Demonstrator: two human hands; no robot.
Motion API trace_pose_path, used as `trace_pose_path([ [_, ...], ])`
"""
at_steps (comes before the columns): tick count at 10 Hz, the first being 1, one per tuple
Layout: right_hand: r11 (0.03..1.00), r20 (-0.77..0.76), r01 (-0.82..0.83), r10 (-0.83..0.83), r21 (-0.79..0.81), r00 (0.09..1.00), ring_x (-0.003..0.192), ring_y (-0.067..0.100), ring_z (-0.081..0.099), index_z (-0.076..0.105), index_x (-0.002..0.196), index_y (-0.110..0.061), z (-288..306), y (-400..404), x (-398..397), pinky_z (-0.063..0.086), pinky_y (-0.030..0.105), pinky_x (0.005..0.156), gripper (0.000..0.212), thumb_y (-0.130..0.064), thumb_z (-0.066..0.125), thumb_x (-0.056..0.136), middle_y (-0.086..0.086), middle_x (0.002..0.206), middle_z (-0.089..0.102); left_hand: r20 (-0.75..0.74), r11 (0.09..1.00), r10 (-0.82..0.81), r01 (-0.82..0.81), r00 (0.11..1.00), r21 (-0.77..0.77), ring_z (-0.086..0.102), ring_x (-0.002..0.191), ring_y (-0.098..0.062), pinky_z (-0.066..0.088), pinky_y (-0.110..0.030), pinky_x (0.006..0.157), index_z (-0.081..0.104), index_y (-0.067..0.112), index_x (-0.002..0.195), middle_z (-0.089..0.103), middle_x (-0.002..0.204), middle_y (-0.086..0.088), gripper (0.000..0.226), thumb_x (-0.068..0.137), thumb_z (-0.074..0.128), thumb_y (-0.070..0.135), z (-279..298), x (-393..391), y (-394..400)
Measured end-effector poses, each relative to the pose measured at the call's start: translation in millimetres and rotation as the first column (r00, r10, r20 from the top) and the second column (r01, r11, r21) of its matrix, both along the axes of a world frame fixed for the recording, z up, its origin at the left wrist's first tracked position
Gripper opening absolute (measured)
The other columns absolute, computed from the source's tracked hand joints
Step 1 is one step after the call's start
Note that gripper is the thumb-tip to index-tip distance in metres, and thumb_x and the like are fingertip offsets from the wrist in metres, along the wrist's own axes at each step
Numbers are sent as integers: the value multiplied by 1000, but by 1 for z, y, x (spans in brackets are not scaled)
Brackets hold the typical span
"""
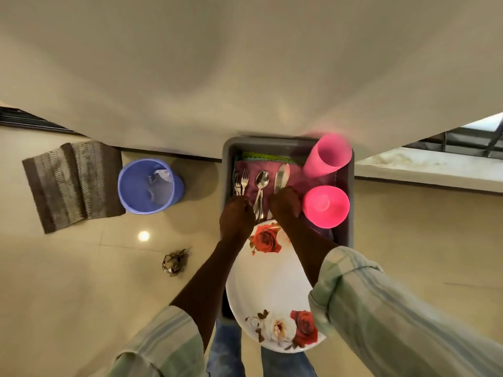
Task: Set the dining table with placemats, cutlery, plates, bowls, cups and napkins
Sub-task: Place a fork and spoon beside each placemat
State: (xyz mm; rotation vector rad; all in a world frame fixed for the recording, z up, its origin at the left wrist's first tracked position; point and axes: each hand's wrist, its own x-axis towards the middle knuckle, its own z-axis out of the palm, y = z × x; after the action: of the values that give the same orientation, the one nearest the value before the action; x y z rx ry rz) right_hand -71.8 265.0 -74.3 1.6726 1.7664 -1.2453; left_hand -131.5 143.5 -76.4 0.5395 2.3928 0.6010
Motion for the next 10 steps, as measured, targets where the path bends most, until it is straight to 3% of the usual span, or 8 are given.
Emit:
trace_pose_path([
  [1, 998, -23, 61, -62, -22, 998, 73, 13, 52, 64, 110, -7, 0, 3, -5, 33, 19, 49, 25, -22, 51, 95, 3, 97, 56, -31, 999, -4, 6, 1000, 48, 56, 75, -12, 37, -21, 65, 68, 7, 93, 68, 93, -8, 15, 92, 53, 7, -5, -3, 0],
  [3, 997, -43, 71, -72, -32, 996, 88, 24, 58, 65, 103, -10, 1, 10, -8, 35, 21, 56, 23, -25, 54, 90, 6, 100, 58, -11, 998, -33, 34, 999, 60, 53, 76, -7, 29, -6, 60, 68, 8, 95, 66, 96, -5, 15, 92, 54, 6, -4, -4, -1],
  [4, 989, -57, 125, -130, -80, 990, 71, 14, 50, 48, 73, -24, 5, 7, -10, 33, 19, 54, 18, -24, 55, 90, 6, 99, 56, -15, 995, -42, 43, 999, 85, 53, 76, -9, 31, -10, 60, 69, 5, 93, 66, 94, -7, 15, 90, 54, 3, -2, -7, -4],
  [5, 983, -73, 172, -177, -64, 982, 74, 16, 49, 40, 68, -25, -3, 5, -8, 33, 19, 53, 27, -24, 56, 89, 5, 95, 53, -4, 995, -47, 47, 999, 92, 58, 79, -15, 37, -19, 66, 69, 5, 94, 67, 95, -9, 16, 90, 54, 2, -2, -9, -6],
  [7, 971, -100, 225, -233, -80, 967, 68, 16, 49, 40, 68, -24, -2, 7, -2, 36, 20, 53, 29, -21, 59, 89, 3, 89, 51, 14, 993, -20, 18, 1000, 116, 65, 88, -22, 45, -23, 73, 69, 3, 100, 68, 101, -11, 17, 91, 54, 3, -4, -6, -8],
  [8, 961, -107, 254, -266, -112, 958, 62, 9, 44, 41, 68, -23, 2, 8, 3, 42, 15, 39, 30, -16, 59, 90, 2, 77, 49, 14, 993, -29, 27, 999, 118, 64, 85, -22, 45, -24, 72, 69, 4, 99, 69, 100, -11, 16, 92, 55, 5, -7, -4, -9],
  [9, 950, -122, 299, -308, -85, 944, 64, 12, 51, 44, 70, -21, -14, 11, 5, 41, 10, 36, 27, -11, 62, 88, 0, 75, 50, 0, 992, -45, 45, 999, 115, 64, 85, -21, 43, -22, 70, 69, 6, 98, 68, 101, -10, 15, 92, 55, 6, -10, -3, -12],
  [10, 999, -24, -36, 36, 12, 999, 85, 25, 67, 67, 86, -11, -40, 10, 3, 49, 17, 62, 13, -11, 56, 92, 12, 89, 68, -10, 992, -59, 60, 998, 109, 65, 88, -22, 44, -22, 71, 69, 7, 99, 68, 103, -9, 13, 93, 57, 9, -13, -3, -13],
])
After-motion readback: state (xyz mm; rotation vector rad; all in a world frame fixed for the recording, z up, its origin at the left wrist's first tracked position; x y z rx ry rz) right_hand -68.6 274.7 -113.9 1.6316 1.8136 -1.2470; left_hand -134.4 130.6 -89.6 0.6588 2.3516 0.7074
